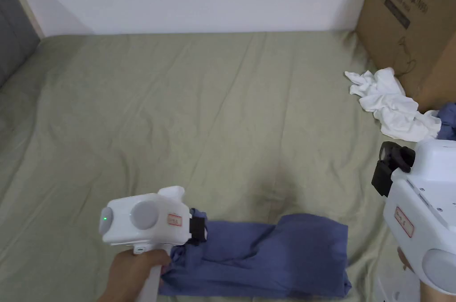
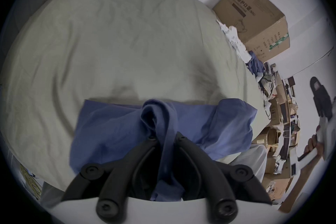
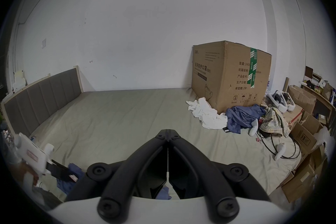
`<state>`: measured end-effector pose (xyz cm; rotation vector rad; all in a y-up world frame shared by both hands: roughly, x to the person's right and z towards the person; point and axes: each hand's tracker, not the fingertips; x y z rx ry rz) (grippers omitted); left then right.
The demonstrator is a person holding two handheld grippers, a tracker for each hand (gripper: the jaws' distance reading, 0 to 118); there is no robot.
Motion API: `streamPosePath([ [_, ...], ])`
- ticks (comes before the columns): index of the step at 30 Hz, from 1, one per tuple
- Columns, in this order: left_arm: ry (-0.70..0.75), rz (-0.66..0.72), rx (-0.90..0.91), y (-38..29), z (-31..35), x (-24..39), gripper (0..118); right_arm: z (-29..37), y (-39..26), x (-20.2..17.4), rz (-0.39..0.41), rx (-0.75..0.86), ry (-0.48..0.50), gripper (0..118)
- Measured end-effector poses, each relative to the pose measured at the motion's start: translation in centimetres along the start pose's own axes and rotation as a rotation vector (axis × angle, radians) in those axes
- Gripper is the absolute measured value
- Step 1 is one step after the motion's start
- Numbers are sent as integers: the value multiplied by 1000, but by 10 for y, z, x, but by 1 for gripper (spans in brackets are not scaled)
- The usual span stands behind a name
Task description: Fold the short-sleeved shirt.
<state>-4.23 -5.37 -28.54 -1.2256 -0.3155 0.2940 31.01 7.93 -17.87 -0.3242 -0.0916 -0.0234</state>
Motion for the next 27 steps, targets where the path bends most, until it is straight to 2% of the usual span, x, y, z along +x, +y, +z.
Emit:
streamPosePath([
  [3,5,9,-29,-3,-28,15,15,2,-3,7,-7,-8,-11,3],
  [6,76,-20,-51,-8,-47,26,18,3,-6,12,-8,-16,-21,3],
  [7,112,-37,-50,-9,-50,29,33,4,-6,13,-7,-17,-24,3],
  [9,99,-38,-41,-12,-50,35,73,4,-6,16,-8,-20,-27,3],
  [10,59,-32,-39,-12,-47,36,80,4,-7,17,-9,-20,-30,3],
  [11,21,-17,-50,-12,-43,38,80,4,-6,18,-12,-21,-33,3],
  [12,-12,-10,-33,-11,-38,42,93,4,-6,19,-15,-21,-33,3],
  [13,-30,-9,-17,-10,-31,44,98,4,-6,19,-17,-21,-34,3],
  [15,-69,-19,32,-7,-12,45,99,3,-4,19,-21,-18,-33,3],
  [18,-99,-13,122,-4,19,38,117,3,-2,17,-19,-11,-30,3],
  [19,-101,2,157,-3,29,34,118,3,-1,17,-19,-9,-27,3],
  [24,-63,8,261,3,67,2,118,3,3,12,-17,-1,-15,3],
  [27,39,-27,312,-1,72,-14,118,2,4,10,-17,0,-8,3],
])
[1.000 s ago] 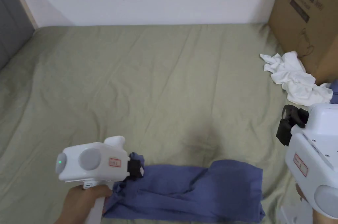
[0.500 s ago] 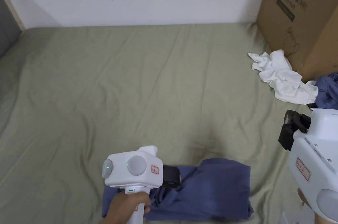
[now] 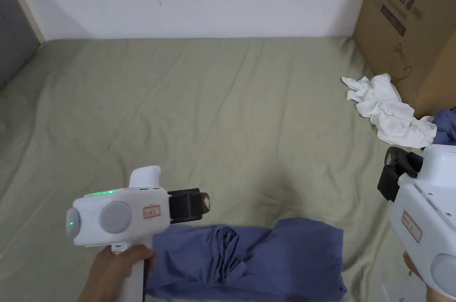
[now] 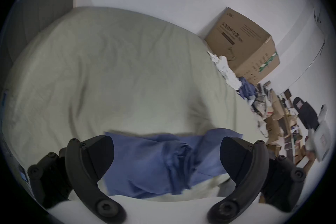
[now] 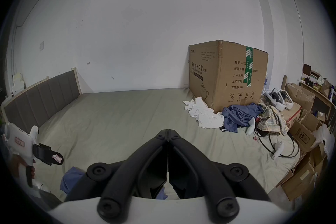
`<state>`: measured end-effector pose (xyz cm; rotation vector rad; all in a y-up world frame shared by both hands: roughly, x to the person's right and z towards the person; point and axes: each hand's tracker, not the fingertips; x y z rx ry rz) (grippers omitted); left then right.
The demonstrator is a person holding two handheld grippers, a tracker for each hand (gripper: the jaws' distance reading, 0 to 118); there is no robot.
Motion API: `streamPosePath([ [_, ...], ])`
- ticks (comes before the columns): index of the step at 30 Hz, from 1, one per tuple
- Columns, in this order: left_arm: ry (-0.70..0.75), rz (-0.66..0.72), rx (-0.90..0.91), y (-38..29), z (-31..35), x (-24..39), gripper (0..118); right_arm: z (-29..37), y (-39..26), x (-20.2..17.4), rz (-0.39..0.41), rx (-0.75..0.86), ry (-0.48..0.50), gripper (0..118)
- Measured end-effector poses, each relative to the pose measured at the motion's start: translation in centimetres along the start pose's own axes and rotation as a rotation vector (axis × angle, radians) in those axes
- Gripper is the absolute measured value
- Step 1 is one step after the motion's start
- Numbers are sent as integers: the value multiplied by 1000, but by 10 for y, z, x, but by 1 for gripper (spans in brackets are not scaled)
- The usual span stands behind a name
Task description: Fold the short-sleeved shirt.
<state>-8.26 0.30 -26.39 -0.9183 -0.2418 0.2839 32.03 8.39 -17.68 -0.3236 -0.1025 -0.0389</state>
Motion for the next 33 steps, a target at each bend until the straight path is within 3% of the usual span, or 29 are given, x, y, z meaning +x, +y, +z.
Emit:
streamPosePath([
  [1,26,-21,14,-2,-1,-3,115,0,0,0,0,0,1,3],
  [2,60,-47,41,-6,0,-7,104,1,0,-1,0,0,3,3],
  [3,78,-72,63,-11,0,-9,84,1,0,-2,0,-1,4,3],
  [4,82,-88,79,-16,-1,-11,43,1,0,-2,-1,-1,6,3],
  [5,84,-98,87,-22,-5,-13,12,0,0,-2,-1,-2,6,3],
  [6,90,-99,77,-27,-10,-14,8,1,0,-2,-1,-4,6,3],
  [10,42,-73,12,-45,-27,-16,7,1,0,-1,-2,-7,2,3],
  [21,21,-182,-166,-96,-92,35,7,4,-3,10,-10,-21,-20,3],
  [33,-52,-183,-180,-98,-99,70,7,7,-1,11,-9,-28,-36,3],
])
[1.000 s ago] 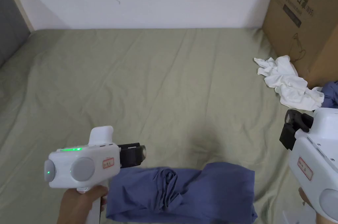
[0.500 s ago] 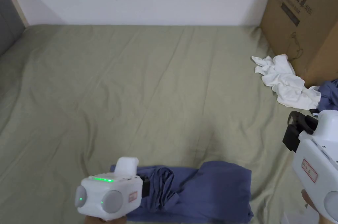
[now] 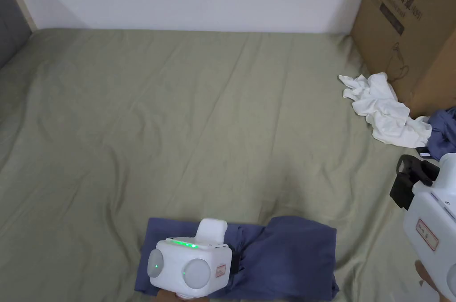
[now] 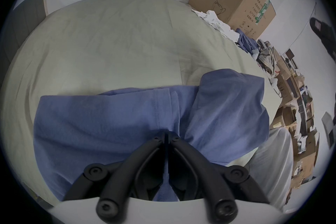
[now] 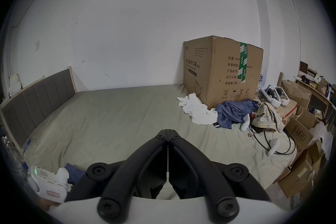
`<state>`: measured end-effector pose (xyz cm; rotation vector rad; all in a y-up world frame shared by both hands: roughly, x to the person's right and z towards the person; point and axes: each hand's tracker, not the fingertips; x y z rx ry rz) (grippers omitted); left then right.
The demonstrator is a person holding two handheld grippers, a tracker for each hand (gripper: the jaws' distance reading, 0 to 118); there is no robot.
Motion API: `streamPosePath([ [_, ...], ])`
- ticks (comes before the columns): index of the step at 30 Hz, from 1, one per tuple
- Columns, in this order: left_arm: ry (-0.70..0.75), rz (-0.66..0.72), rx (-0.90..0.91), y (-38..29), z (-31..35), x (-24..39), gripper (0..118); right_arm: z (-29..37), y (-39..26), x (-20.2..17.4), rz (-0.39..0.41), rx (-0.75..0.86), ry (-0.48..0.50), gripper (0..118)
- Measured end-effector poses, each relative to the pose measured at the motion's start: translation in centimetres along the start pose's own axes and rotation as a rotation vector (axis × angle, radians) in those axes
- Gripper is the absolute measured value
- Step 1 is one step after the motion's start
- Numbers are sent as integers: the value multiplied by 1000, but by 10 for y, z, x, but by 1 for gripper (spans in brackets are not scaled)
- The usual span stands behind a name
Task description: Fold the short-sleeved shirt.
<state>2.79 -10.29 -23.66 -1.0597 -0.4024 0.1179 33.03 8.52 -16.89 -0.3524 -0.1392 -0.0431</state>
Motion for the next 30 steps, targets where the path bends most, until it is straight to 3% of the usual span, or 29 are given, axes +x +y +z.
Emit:
streamPosePath([
  [5,-137,120,97,12,47,-27,7,-1,2,-7,3,1,14,3],
  [14,-225,306,137,29,108,-124,9,-6,5,-28,12,-4,56,3],
  [15,-230,335,135,28,110,-134,13,-6,5,-30,14,-4,59,3],
  [16,-238,359,125,26,109,-146,27,-7,5,-32,16,-6,63,3],
  [18,-253,414,100,20,105,-167,71,-8,4,-36,22,-10,68,3],
  [19,-249,429,64,18,102,-175,84,-9,4,-38,24,-11,70,3],
  [21,-254,458,63,12,96,-187,89,-9,4,-40,29,-15,75,3],
  [23,-248,479,34,7,86,-198,108,-10,3,-43,35,-19,76,3],
  [24,-252,479,17,2,80,-199,112,-10,3,-44,37,-22,75,3],
  [30,-305,455,-13,-10,57,-206,111,-10,1,-44,51,-38,66,3],
])
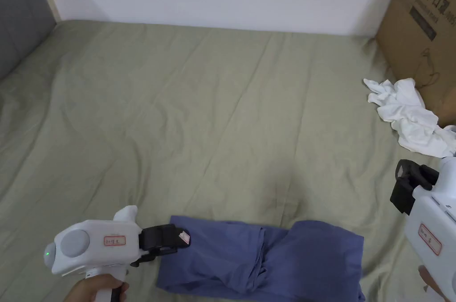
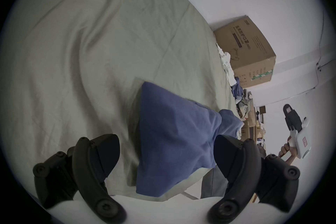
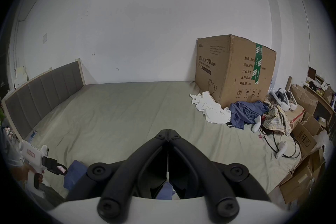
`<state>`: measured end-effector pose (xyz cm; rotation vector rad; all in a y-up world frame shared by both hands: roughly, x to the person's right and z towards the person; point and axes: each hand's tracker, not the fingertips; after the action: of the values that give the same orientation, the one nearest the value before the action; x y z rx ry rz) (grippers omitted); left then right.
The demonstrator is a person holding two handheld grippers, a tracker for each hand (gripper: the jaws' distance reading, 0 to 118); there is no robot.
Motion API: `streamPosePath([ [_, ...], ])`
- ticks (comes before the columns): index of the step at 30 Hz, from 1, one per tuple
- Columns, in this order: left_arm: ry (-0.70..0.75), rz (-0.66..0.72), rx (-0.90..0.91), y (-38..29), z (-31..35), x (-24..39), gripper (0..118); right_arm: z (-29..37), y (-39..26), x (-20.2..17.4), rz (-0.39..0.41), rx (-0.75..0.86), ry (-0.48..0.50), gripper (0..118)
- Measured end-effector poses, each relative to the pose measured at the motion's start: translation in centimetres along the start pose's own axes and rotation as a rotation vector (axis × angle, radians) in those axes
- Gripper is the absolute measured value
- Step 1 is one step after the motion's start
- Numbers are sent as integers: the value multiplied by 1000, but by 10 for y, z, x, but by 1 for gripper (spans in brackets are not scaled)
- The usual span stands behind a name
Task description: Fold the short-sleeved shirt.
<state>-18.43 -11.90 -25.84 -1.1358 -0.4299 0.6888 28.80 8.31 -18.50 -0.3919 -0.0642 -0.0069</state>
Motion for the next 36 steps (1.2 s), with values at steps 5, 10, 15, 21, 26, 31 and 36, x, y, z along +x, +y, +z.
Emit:
streamPosePath([
  [5,-9,-50,-23,-3,-19,4,81,0,-2,2,8,-12,-11,3],
  [10,23,-77,-19,-7,-27,9,33,0,-3,4,9,-16,-17,3],
  [15,85,-123,-2,-9,-23,26,24,-2,-3,7,3,-20,-20,3],
  [21,101,-189,35,-4,11,50,20,-6,2,7,3,-9,-11,3],
  [26,158,-175,63,9,49,31,20,-9,7,2,-7,7,9,3],
  [31,270,-174,85,18,91,14,20,-11,5,0,-10,14,29,3],
  [36,321,-190,81,23,106,33,20,-10,3,-2,-8,11,39,3],
])
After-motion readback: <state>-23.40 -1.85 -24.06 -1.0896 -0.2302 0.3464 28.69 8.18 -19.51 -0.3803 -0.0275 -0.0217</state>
